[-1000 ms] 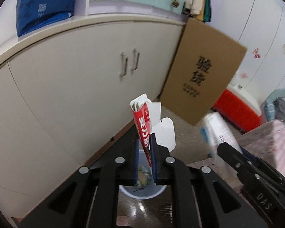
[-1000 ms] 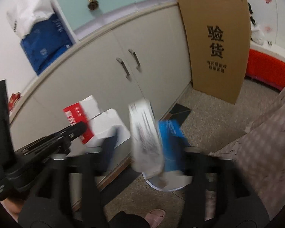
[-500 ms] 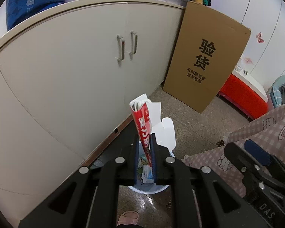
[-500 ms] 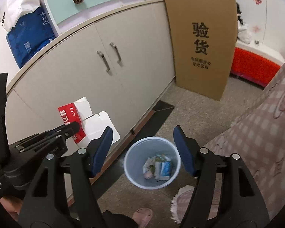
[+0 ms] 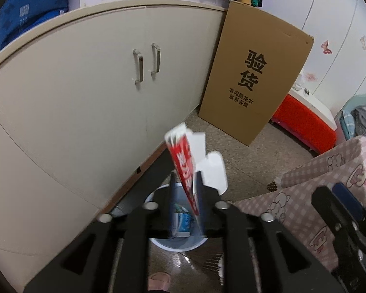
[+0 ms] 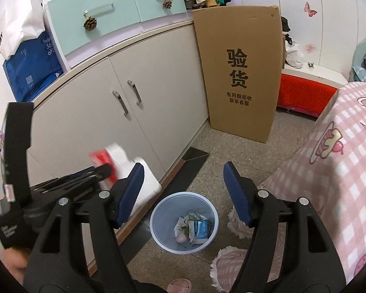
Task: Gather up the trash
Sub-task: 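Carry both boxes over the wastebasket and open both tools to drop them, then grasp the blue snack wrapper with the left tool while the right tool grasps the yellow paper bag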
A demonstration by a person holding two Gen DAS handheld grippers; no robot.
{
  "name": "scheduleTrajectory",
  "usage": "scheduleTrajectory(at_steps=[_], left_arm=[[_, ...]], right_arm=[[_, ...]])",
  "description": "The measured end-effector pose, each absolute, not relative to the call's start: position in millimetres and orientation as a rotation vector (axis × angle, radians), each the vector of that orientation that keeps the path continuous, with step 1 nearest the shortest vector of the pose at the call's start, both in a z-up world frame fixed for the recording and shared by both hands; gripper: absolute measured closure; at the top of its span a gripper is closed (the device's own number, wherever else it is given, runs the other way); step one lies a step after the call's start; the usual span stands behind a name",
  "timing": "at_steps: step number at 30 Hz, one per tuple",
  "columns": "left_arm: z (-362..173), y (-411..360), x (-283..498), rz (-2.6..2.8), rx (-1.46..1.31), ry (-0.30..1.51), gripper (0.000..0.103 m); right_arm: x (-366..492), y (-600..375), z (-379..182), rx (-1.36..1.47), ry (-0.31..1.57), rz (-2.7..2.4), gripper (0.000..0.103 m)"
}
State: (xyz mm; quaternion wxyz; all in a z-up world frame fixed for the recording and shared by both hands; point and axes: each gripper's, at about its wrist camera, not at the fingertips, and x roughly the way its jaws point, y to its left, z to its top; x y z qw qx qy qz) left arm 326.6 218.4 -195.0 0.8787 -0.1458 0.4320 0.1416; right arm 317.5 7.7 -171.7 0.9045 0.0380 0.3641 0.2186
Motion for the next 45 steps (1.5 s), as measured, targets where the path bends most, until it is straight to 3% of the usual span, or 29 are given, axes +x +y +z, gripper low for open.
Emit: scheduleTrajectory(at_steps=[2, 10, 22, 28, 37, 45], left_arm=[[-197, 219, 329, 0.323, -0.292, 0.894, 0.032], [-184, 209, 316, 0.349, -0.259, 0.869, 0.031], [-110, 151, 274, 0.247, -0.232, 0.724, 0.027], [-86, 89, 263, 0.142, -0.176, 0.697, 0.024], [-77, -33, 262, -0.066, -0.025, 0.717, 0.018], [-102, -116, 277, -0.191, 0.087, 0.793, 0.016]], right_arm=[[317, 5, -171, 0.083, 0.756, 0.45, 0.036], [304, -8, -161, 0.091, 0.752, 0.432, 0.035], [270, -69, -108, 0.148, 0.647, 0.372, 0.033], [250, -139, -88, 0.18, 0.604, 0.275, 0.028], [220, -260, -82, 0.193, 0.592, 0.037, 0.008], [208, -355, -110, 0.159, 0.666, -0.17, 0.006]])
